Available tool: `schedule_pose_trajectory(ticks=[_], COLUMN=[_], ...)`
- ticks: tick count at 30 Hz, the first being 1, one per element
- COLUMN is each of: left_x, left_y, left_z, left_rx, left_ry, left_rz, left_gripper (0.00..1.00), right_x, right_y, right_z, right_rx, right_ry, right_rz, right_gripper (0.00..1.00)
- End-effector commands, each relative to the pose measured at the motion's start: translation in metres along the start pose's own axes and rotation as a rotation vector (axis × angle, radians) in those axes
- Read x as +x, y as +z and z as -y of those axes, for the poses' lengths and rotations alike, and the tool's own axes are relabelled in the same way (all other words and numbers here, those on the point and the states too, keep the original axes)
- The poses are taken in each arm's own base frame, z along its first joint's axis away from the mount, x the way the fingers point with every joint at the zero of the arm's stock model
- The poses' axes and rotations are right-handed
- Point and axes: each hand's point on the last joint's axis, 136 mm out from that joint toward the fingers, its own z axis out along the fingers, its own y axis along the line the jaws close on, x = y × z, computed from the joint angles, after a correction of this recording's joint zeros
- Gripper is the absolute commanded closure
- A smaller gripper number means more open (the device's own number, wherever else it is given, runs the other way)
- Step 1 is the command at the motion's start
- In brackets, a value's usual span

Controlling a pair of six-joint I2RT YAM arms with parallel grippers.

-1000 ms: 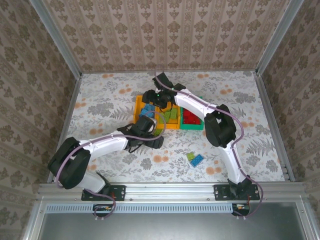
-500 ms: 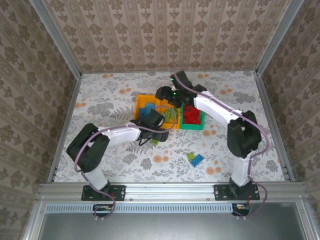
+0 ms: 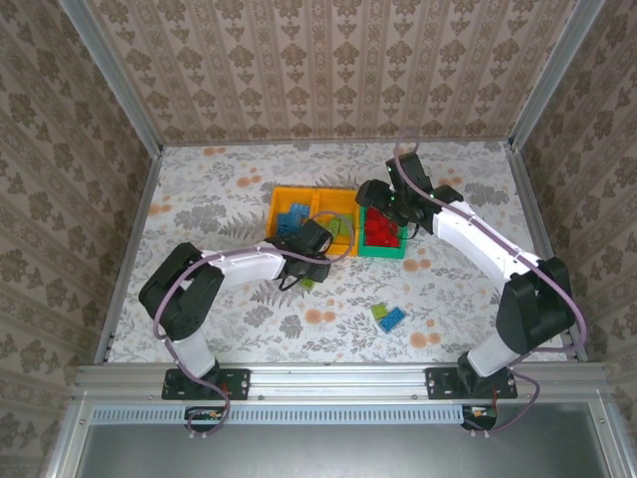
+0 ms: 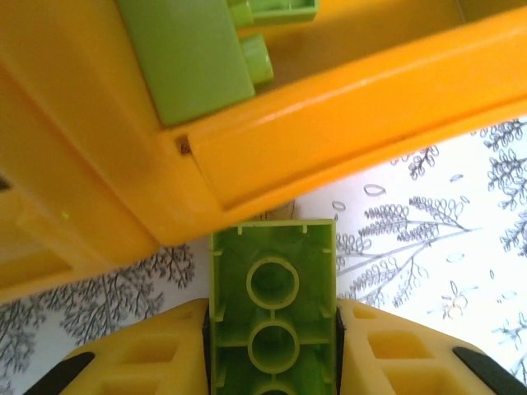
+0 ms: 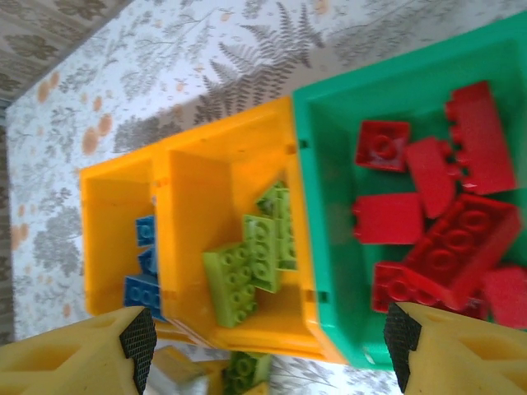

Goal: Sort the legos into containers by color

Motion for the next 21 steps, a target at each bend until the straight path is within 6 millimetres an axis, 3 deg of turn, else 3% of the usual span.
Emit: schedule_pose_trajectory(ticks=[1,7,11,15,21], left_x=[-0.021,-0.054,-0.077,-0.101,-0.135], left_y=[-0.033,-0.075,-0.088,-0.083,-0.05], left_z=[0.009,0.017,0.022,0.025,0.018], left_rx=[0.037,0.066,0.088,0.106,0.172], left_ry=[-0.013,-0.007,0.003,0.015,-0.041], left_rz=[0.077,0.173,0.225,0.226,0.182], left_gripper=[0.67,0.67,0.66,0.64,0.62], right_x=[0.016,0.059,0.091,0.132,0.178], right_y=[-0.012,-0.031,-0.038,-0.035,-0.021], right_z=[0.029,0.062,0.076,0.075,0.073], right_rx=[0.089,0.115,0.12,0.102,0.127], right_ry=[-0.101,-0.221,-0.277,-0.39,-0.509], right_rz=[-0.022,-0.077,-0.11,-0.19,-0.317], right_gripper=[0.24,0.24,0.25,0.25,0.26])
